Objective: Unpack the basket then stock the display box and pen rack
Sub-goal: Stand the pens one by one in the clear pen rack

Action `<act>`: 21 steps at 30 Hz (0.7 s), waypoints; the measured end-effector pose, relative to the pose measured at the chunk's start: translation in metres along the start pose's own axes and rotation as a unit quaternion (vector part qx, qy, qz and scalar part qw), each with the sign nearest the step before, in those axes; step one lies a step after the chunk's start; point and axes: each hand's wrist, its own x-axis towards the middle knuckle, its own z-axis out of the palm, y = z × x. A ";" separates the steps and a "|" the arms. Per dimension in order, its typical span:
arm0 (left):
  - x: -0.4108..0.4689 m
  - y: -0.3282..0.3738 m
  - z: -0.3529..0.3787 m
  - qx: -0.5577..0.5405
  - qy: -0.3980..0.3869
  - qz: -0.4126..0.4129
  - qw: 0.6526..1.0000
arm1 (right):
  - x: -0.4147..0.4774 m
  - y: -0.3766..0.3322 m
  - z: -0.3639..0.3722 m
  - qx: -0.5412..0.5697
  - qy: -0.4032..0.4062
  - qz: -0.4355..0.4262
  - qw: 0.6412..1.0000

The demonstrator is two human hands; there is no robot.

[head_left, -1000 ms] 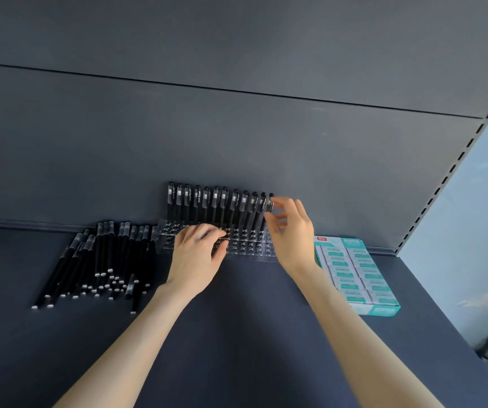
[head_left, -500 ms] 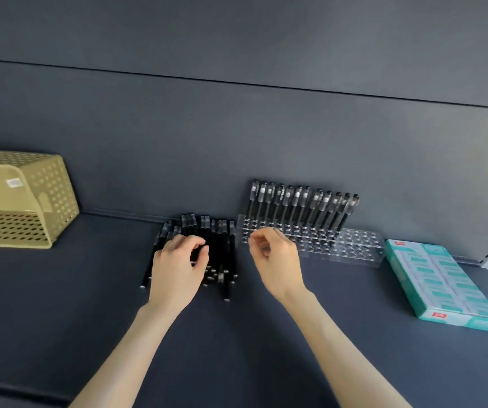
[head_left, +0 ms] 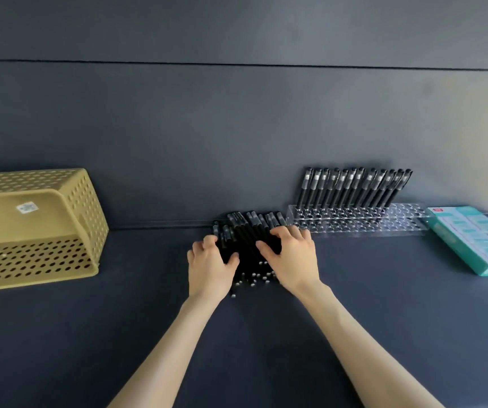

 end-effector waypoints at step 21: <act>0.025 -0.014 -0.004 -0.121 -0.001 0.012 0.993 | 0.004 -0.007 0.002 0.081 0.011 0.022 0.996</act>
